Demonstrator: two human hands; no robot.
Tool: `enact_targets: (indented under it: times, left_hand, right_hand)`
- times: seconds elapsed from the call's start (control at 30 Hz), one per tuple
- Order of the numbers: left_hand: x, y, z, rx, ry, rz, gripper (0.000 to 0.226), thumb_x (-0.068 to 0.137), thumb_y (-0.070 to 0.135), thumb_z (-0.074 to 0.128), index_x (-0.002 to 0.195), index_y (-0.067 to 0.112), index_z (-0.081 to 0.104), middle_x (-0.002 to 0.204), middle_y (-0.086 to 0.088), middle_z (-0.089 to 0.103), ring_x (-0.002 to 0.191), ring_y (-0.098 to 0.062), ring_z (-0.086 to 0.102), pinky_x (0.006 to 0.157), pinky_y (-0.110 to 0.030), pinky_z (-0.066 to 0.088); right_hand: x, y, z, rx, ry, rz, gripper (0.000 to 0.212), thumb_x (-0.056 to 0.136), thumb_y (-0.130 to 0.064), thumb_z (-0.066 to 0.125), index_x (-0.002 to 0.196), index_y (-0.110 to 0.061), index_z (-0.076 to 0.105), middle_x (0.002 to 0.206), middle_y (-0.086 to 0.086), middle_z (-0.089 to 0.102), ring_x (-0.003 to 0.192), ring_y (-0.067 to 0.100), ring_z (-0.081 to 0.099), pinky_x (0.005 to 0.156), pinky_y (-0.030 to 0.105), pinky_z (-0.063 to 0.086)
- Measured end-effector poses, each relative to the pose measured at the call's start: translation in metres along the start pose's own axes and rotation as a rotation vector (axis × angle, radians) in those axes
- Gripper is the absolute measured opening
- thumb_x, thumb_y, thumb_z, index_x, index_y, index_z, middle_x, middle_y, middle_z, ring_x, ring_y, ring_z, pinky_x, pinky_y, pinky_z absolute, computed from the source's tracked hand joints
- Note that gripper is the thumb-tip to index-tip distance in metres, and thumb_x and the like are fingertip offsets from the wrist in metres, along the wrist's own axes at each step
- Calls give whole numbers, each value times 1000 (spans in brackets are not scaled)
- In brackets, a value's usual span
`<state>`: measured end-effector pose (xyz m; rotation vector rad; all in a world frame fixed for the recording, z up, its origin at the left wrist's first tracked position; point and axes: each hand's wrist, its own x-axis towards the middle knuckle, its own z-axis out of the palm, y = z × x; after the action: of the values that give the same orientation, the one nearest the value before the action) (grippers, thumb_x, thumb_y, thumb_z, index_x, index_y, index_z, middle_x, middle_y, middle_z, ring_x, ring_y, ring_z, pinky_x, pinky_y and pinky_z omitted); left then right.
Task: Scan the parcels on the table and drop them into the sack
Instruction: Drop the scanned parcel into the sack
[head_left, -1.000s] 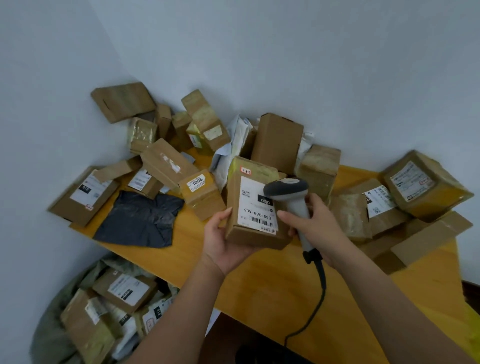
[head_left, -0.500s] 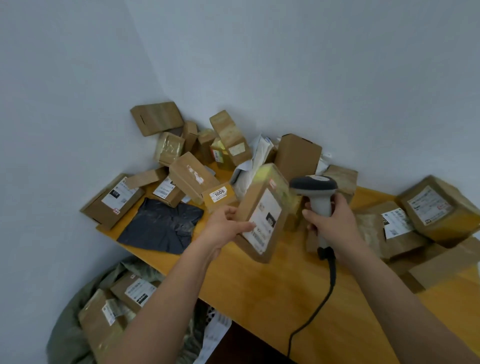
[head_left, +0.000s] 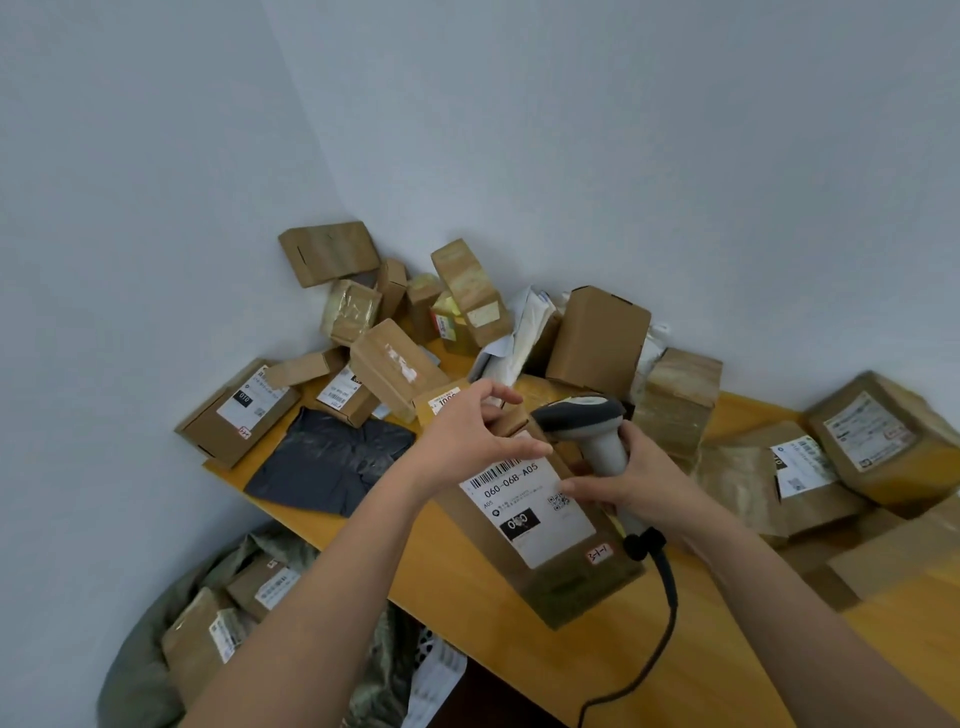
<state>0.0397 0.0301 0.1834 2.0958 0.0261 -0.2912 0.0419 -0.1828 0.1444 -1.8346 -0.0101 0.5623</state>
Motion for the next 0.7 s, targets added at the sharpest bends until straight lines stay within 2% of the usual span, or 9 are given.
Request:
enact_targets:
  times: [0.1,0.17,0.2,0.27,0.33,0.43,0.53,0.63,0.7]
  left_hand:
    - [-1,1,0,-58,203,0,73,67,39,86,130,26,49,121,5,59,112,-12,57,87,-26,49]
    - [-1,-5,-5,-111,371,-48,89,66,40,86,140,26,40,130,7,45,118,-11,45,94,-29,43]
    - [-1,-10,-6,-141,385,-87,96,64,40,87,144,26,35,132,7,42,120,-11,42,96,-30,41]
    - [-4,-24,-3,-213,262,-188,114,57,42,90,150,28,26,136,6,41,125,-14,40,100,-34,41]
    - [-8,-40,8,-310,49,-292,121,52,41,93,151,30,24,139,4,48,129,-17,44,107,-41,40]
    - [-10,-56,26,-383,-112,-335,81,75,19,84,143,21,40,128,3,62,118,-17,59,104,-41,45]
    - [-10,-63,32,-533,-78,-332,52,86,5,71,131,22,52,117,0,69,105,-16,66,85,-33,54]
    - [-8,-66,29,-579,-22,-357,39,88,8,70,123,19,56,117,-5,69,102,-21,68,80,-36,57]
    - [-6,-69,27,-566,57,-407,39,87,15,73,122,14,55,120,-9,67,101,-27,69,77,-39,59]
  right_hand:
    - [4,-1,2,77,78,8,81,63,-25,89,130,-26,44,102,-3,70,79,9,72,61,25,57]
    - [9,-2,0,200,177,32,77,62,-22,89,126,-23,47,106,2,70,87,18,72,69,37,60]
    - [12,-4,-2,282,215,55,73,63,-22,89,124,-20,48,106,6,70,88,23,72,72,42,61]
    - [16,-8,-5,432,256,91,66,66,-21,88,121,-12,52,99,12,72,80,28,70,75,46,60]
    - [17,-13,-8,529,268,102,58,70,-18,85,118,-5,55,81,12,68,61,23,60,63,38,56]
    - [18,-18,-9,589,259,113,53,74,-17,83,117,-2,56,72,10,63,55,18,52,60,34,51]
    - [17,-23,-10,579,257,107,53,76,-15,81,120,-5,54,77,11,64,57,16,53,59,32,51]
    - [18,-29,-13,516,293,94,52,85,-24,75,128,-10,49,96,10,62,64,15,58,54,27,52]
    - [15,-39,-17,470,283,105,48,90,-34,68,129,-13,49,102,9,59,69,16,59,56,29,52]
